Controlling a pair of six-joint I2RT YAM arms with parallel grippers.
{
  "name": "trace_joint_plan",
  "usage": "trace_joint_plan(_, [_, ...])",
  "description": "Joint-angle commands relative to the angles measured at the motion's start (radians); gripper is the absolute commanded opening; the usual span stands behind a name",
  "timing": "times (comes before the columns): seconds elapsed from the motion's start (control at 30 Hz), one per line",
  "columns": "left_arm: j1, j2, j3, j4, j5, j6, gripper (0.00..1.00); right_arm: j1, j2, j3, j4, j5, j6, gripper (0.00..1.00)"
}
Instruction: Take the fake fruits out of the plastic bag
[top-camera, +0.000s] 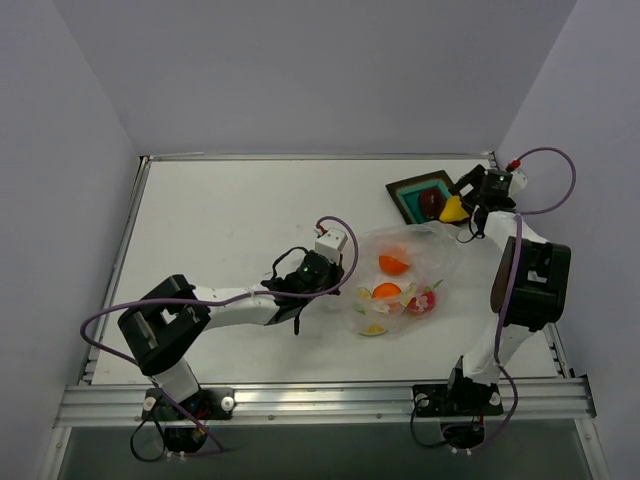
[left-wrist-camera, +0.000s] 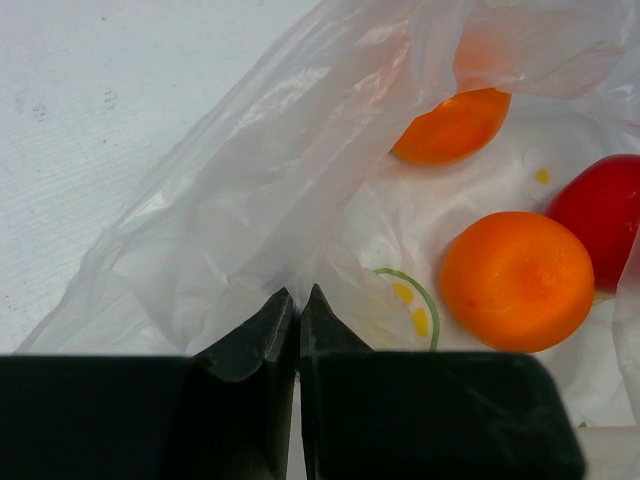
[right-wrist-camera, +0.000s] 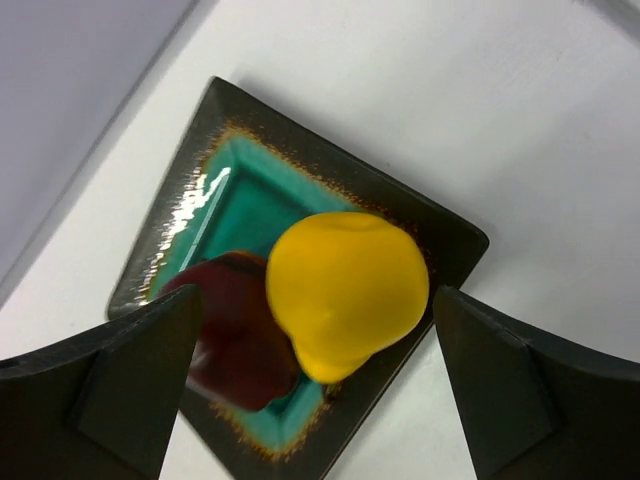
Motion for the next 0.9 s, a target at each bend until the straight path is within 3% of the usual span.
trace_joint_plan(0.0, [-0.008,-0.039,0.011,0.028,0.008,0.004,0.02,-0.002,-0.198,-0.025,-0.021,0.027,0.010,0.95])
trace_joint_plan(0.13, [-0.012,-0.054,0.008,0.026,0.010,0.007,0.02,0.006,-0.462,-0.174,-0.016,0.004,0.046,0.90])
trace_joint_plan(0.2, [-0.016,-0.057,0.008,0.026,0.007,0.010,0.02,0.025,-0.617,-0.281,-0.019,-0.003,0.054,0.83])
trace_joint_plan(0.27, [-0.017,-0.053,0.013,0.023,0.007,0.014,0.02,0.088,-0.718,-0.365,-0.048,0.023,0.060,0.70])
trace_joint_plan(0.33, [-0.017,-0.053,0.014,0.020,0.005,0.020,0.02,0.163,-0.841,-0.405,-0.068,0.033,0.057,0.49])
trace_joint_plan(0.43, [-0.019,-0.048,0.016,0.021,0.010,0.020,0.02,0.375,-0.942,-0.425,-0.166,0.119,0.042,0.29])
trace_joint_plan(0.47, [-0.019,-0.048,0.017,0.023,0.013,0.018,0.02,0.497,-0.968,-0.432,-0.195,0.175,0.043,0.27])
trace_joint_plan(0.6, [-0.019,-0.057,0.013,0.023,0.008,0.021,0.02,0.782,-1.082,-0.475,-0.278,0.326,0.074,0.23])
trace_joint_plan(0.7, [-0.019,-0.062,0.010,0.021,0.002,0.024,0.02,0.935,-1.047,-0.508,-0.324,0.403,0.095,0.24])
trace_joint_plan(0.87, [-0.019,-0.070,0.008,0.018,0.001,0.027,0.02,1.015,-0.889,-0.528,-0.456,0.489,0.148,0.28])
